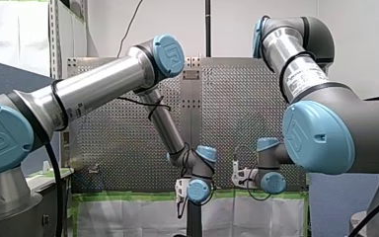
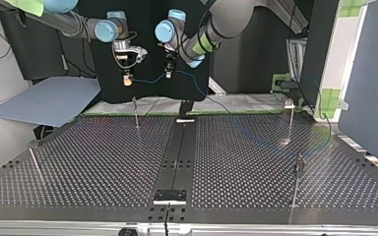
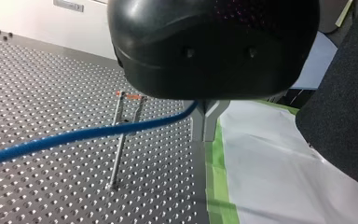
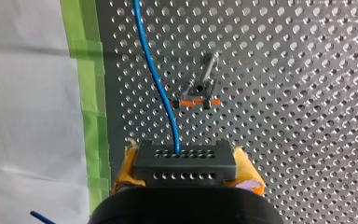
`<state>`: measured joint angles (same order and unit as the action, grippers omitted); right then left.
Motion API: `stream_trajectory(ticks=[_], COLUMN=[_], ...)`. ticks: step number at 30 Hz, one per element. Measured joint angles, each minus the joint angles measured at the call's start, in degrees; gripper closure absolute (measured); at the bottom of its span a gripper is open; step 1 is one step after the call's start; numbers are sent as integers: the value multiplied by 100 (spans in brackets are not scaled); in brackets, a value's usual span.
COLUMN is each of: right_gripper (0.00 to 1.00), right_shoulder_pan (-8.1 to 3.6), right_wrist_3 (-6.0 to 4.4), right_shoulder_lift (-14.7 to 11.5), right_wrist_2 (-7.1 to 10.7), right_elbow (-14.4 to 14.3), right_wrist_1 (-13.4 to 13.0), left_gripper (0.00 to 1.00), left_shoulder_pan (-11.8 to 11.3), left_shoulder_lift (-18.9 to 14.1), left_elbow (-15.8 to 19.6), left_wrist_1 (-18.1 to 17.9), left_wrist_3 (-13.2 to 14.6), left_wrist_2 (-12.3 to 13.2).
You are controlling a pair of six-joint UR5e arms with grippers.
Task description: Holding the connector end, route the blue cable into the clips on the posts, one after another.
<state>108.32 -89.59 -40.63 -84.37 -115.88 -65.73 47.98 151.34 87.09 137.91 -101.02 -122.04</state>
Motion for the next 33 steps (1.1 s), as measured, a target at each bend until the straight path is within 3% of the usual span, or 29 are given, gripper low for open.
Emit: stream_trajectory(ticks=[12, 21, 25, 33], right_gripper=[100, 100, 100, 100], right_shoulder_pan=[-288, -570, -760, -1174], right_wrist_3=[38, -92, -187, -120], right_shoulder_lift=[-7, 30, 114, 365], right_wrist_2=[88, 251, 436, 891], right_elbow=[-43, -53, -50, -7], right_wrist_1=[-15, -170, -306, -433], left_gripper=[100, 100, 100, 100], left_shoulder_pan=[70, 75, 74, 80], left_shoulder_lift=[89, 92, 91, 138], left_elbow=[-657, -813, -816, -837], left_wrist_1=[262, 266, 258, 201], left_wrist_3=[-49, -92, -93, -93], left_wrist_2=[-61, -79, -80, 17])
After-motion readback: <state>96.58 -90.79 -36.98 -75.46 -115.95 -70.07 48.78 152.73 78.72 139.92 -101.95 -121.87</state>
